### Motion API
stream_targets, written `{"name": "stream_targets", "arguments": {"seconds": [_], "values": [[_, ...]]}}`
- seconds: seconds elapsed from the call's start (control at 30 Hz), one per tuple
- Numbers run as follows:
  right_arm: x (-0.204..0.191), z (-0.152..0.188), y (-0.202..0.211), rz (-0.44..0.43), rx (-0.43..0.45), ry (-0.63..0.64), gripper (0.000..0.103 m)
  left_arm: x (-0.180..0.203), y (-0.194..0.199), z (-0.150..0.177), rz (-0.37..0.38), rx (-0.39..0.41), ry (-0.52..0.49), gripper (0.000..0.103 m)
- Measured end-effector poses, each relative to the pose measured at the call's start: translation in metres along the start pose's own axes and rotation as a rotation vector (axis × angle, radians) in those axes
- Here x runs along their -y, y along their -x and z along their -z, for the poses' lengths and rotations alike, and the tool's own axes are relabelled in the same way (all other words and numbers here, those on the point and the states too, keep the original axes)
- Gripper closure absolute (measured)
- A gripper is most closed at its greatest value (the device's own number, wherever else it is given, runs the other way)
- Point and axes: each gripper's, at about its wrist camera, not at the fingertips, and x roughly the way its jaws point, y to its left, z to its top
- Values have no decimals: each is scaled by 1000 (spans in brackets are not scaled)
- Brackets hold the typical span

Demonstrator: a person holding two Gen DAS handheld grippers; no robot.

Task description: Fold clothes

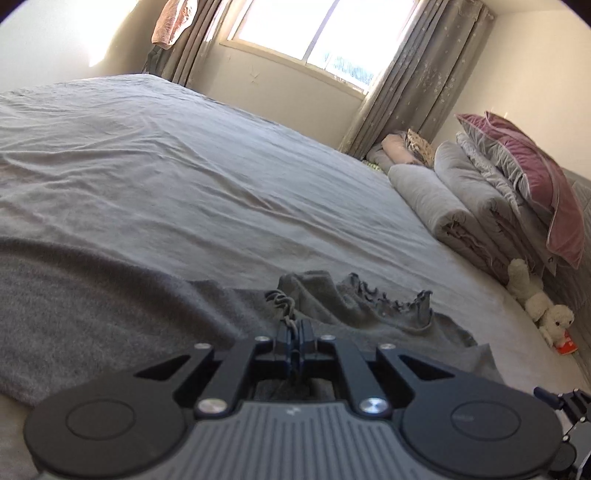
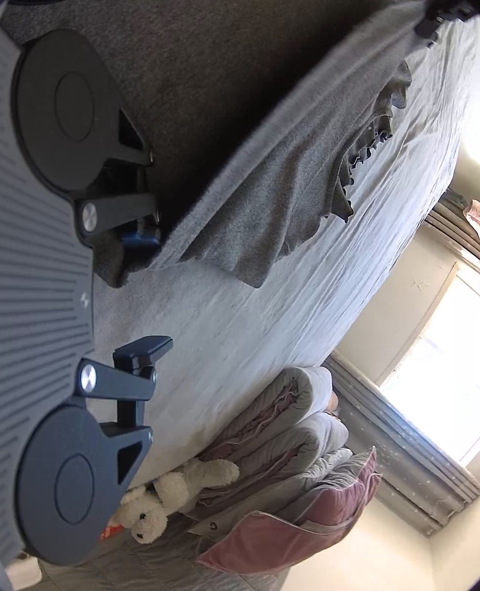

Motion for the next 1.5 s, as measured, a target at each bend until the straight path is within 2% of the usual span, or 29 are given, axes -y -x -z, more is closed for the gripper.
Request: {"name": "stream_targets", "arguments": {"seconds": [0.1, 0.2, 0.3, 0.33, 0.37, 0.43, 0.57, 0.67, 0.73, 0.8, 0.9, 1.03, 1.1, 1.13, 1.17, 1.2, 1.37, 1.5], "values": [[-3, 0, 0, 4, 0, 16, 55, -7, -8, 3, -9, -55, 14, 97], [-6, 0, 1, 9, 2, 39, 55, -18, -3, -2, 22, -103, 88, 94], [-6, -1, 8, -3, 8, 79, 52, -29, 5, -5, 78, -150, 179, 80], [-6, 0, 12, -8, 16, 98, 52, -31, 8, -6, 93, -160, 202, 71], [-7, 0, 15, -13, 24, 118, 52, -31, 12, -6, 104, -169, 210, 66], [-12, 3, 23, -26, 55, 168, 52, -27, 15, -7, 99, -197, 181, 65], [-30, 9, 36, -35, 145, 284, 52, -16, 24, -7, 24, -236, 106, 65], [-36, 9, 44, -61, 189, 327, 53, -18, 41, -12, 28, -208, 113, 65], [-35, 5, 50, -125, 211, 301, 60, -22, 42, -11, 76, -231, 146, 65], [-35, 1, 52, -195, 210, 274, 75, -23, 39, -8, 113, -272, 166, 65], [-41, -1, 52, -234, 207, 285, 81, -13, 32, 2, 82, -322, 129, 65], [-47, -3, 47, -229, 213, 291, 82, -5, 30, 9, 37, -277, 116, 65], [-47, -5, 45, -231, 214, 272, 89, -6, 29, 12, 25, -237, 145, 68], [-48, -5, 43, -235, 213, 264, 92, -6, 28, 13, 16, -221, 159, 73], [-48, -5, 43, -240, 212, 257, 99, -7, 27, 14, 1, -211, 165, 91], [-49, -6, 42, -245, 211, 252, 100, -6, 26, 14, -12, -213, 154, 99], [-35, -10, 44, -289, 193, 188, 102, -5, 33, 8, -26, -252, 103, 99], [-29, -7, 43, -352, 145, 162, 101, -2, 31, 8, -30, -294, 37, 95]]}}
